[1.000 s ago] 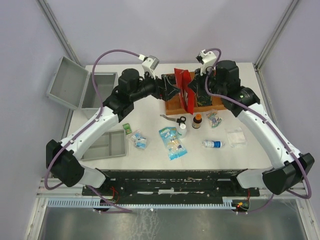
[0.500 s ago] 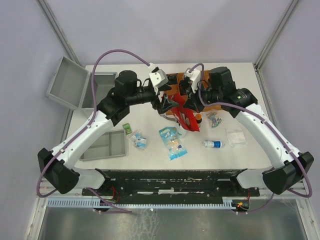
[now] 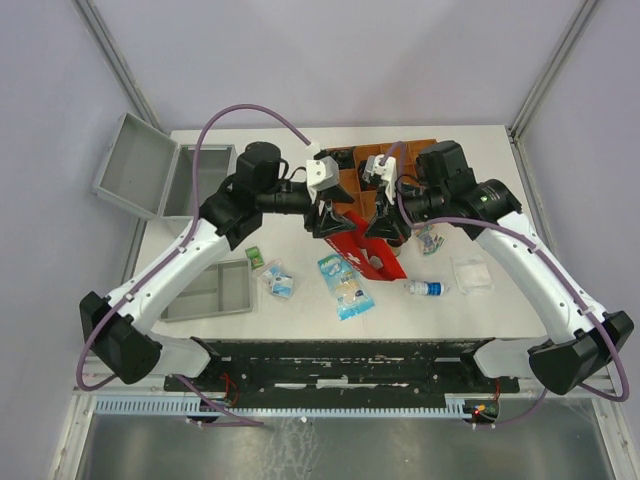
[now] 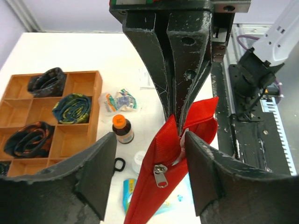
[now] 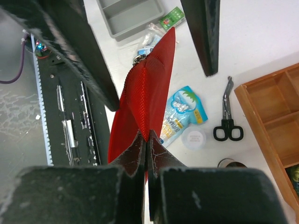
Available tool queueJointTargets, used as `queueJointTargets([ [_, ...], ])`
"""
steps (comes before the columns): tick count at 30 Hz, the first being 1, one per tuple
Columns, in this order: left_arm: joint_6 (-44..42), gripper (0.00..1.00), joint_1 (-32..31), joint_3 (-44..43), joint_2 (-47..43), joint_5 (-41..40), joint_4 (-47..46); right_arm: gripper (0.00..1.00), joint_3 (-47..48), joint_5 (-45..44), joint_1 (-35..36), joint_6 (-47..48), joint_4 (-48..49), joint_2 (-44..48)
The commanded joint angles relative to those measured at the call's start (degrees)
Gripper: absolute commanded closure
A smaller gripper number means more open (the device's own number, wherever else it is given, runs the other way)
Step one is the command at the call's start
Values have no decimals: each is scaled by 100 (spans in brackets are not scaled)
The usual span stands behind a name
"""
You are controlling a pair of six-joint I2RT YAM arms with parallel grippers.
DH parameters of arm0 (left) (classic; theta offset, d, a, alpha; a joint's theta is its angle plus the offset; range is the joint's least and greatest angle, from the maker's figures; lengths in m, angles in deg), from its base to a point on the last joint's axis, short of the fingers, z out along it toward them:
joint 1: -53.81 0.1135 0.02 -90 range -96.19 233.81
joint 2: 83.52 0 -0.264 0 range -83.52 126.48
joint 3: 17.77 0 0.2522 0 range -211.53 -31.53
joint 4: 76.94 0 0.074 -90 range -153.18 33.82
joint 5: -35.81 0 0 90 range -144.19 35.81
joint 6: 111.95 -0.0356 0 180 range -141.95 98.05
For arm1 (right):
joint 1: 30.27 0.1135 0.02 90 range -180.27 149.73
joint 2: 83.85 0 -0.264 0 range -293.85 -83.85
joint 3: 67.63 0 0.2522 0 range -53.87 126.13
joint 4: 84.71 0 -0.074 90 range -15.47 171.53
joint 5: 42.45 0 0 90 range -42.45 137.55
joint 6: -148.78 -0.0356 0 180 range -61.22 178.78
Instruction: Organize the medicine kit
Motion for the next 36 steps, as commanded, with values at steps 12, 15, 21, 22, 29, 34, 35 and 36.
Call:
queueJointTargets([
  [12, 577, 96, 4, 109, 236, 1040, -772, 96, -52, -193, 58, -146, 257, 168],
  [15, 612, 97, 21, 289, 103, 1100, -1015, 86, -160, -501, 51, -208, 339, 262],
  [21, 838, 97, 110, 516, -100, 1371, -1422, 67, -527, -894, 49, -100, 447, 568],
  [22, 907, 97, 127, 519, -95, 1428, -1461, 66, -567, -928, 45, -52, 424, 612],
  [29, 1201, 97, 193, 580, -24, 1452, -1708, 68, -790, -813, 23, -46, 515, 862],
  [34, 1339, 97, 188, 581, 102, 1455, -1798, 75, -651, -559, 25, -145, 493, 769],
  [35, 1362, 97, 192, 588, 115, 1443, -1822, 79, -656, -545, 24, -159, 520, 758],
  [36, 1383, 97, 193, 597, 124, 1424, -1837, 83, -680, -547, 23, -212, 558, 757],
])
